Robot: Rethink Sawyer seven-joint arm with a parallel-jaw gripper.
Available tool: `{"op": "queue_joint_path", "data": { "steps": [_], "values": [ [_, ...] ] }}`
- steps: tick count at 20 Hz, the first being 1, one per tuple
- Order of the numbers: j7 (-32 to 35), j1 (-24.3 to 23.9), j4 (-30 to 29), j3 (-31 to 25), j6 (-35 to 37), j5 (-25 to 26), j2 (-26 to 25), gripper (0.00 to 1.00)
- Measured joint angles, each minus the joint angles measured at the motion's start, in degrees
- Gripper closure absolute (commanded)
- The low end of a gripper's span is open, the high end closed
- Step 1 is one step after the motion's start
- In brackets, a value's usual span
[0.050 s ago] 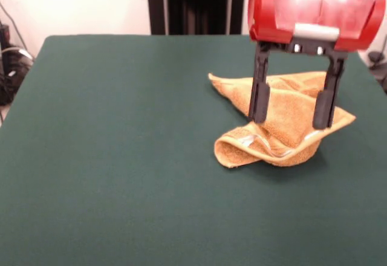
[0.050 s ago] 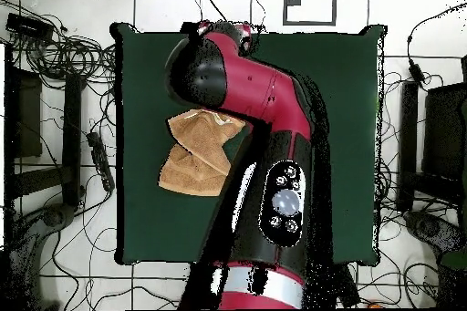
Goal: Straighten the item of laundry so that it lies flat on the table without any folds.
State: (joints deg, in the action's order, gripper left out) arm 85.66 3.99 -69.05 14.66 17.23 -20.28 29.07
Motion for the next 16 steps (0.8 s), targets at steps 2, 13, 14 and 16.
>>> {"op": "queue_joint_path", "data": {
  "steps": [2,13,14,16],
  "values": [
    [0.0,0.0,-0.6,0.0,0.0,0.0,1.1,0.0],
    [0.0,0.0,-1.5,-0.4,-3.7,-0.1,2.1,0.0],
    [0.0,0.0,-1.6,-0.5,-4.3,-0.2,2.0,0.0],
    [0.0,0.1,-1.9,-0.7,-5.6,-0.3,1.8,0.0]
  ]
}}
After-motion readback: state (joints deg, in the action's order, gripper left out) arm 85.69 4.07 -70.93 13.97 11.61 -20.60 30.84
